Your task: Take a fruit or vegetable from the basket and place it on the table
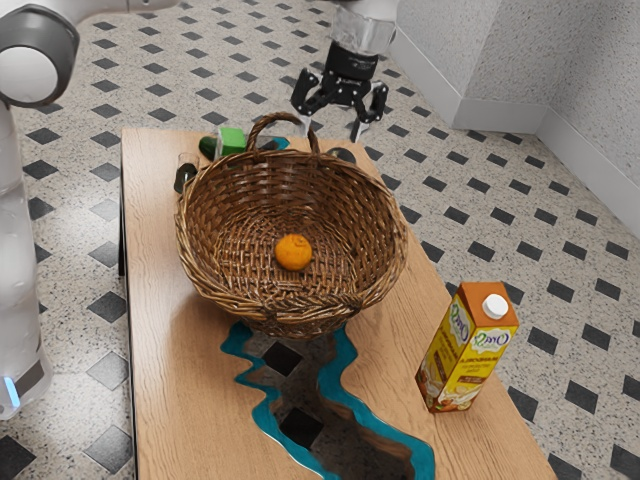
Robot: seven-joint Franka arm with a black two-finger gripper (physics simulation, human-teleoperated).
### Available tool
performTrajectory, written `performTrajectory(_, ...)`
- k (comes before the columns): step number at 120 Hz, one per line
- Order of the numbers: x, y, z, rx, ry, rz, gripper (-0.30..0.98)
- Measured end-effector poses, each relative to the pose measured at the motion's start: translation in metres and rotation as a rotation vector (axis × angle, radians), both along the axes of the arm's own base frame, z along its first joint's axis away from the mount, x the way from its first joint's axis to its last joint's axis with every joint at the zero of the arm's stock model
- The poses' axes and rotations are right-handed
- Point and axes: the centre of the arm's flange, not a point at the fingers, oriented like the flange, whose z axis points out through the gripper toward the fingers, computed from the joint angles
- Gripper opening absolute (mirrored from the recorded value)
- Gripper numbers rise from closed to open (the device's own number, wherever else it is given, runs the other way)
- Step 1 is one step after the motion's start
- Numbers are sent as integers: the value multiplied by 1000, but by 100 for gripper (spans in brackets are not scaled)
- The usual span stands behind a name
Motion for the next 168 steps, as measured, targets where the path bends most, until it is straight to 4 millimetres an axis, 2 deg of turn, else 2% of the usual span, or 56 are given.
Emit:
performTrajectory(16, 0, -17, 8, -6, -25, 116, 69)
performTrajectory(22, -9, -25, 21, -20, -48, 150, 69)
performTrajectory(36, -4, -34, 15, -36, -28, 214, 69)
performTrajectory(44, -6, -46, -13, -26, 20, 230, 69)
performTrajectory(51, -24, -59, -36, -6, 40, 239, 69)
performTrajectory(64, -40, -74, -54, 9, 14, 260, 69)
performTrajectory(71, -45, -72, -67, 14, 7, 288, 69)
performTrajectory(88, -44, -73, -85, 15, -19, 336, 69)
performTrajectory(100, -48, -84, -92, 12, -37, 340, 69)
performTrajectory(140, -65, -98, -113, 9, -54, 379, 69)
performTrajectory(146, -66, -94, -113, 8, -59, 394, 69)
performTrajectory(157, -61, -73, -115, 1, -58, 446, 69)
performTrajectory(168, -58, -72, -121, -5, -51, 453, 69)
